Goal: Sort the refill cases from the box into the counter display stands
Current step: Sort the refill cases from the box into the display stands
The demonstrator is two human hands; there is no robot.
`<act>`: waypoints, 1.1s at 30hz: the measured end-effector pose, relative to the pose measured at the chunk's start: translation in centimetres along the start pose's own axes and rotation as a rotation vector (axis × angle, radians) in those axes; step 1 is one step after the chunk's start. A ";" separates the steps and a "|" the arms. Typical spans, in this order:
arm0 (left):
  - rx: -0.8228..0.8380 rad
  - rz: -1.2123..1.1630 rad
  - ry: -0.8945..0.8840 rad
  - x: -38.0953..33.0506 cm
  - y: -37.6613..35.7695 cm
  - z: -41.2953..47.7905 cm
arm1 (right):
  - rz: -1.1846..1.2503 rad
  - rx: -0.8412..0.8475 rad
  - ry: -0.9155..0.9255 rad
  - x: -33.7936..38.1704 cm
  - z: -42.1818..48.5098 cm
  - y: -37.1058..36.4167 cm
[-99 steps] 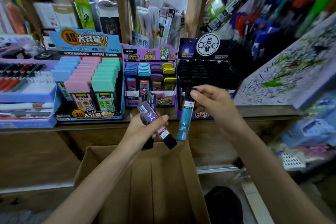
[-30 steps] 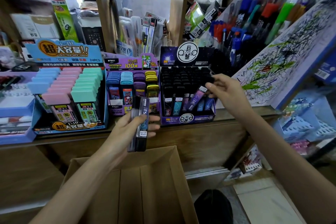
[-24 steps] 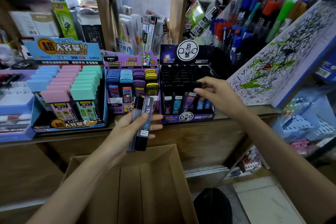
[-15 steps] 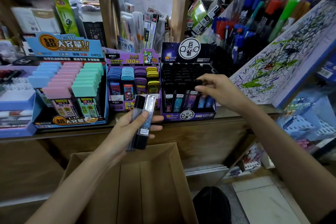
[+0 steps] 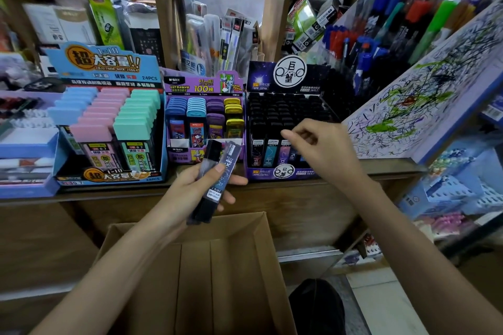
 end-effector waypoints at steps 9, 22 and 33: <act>0.068 -0.031 -0.008 -1.1 -0.1 -0.5 | 0.762 0.443 -0.379 3.8 -2.0 -6.4; -0.307 -0.218 -0.143 -2.1 3.0 0.1 | 1.028 0.385 -0.729 2.0 -7.0 -7.5; -0.068 0.107 -0.166 -3.1 -0.2 0.9 | 0.585 0.412 -0.307 4.6 -1.4 -5.0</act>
Point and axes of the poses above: each hand's wrist, its own z-axis towards the middle knuckle, its own y-axis out of the back of the hand, x = y × z, the point moved 6 cm from there along z, towards the middle knuckle, and after that the axes turned 8 degrees about -x, right-handed, at the moved point
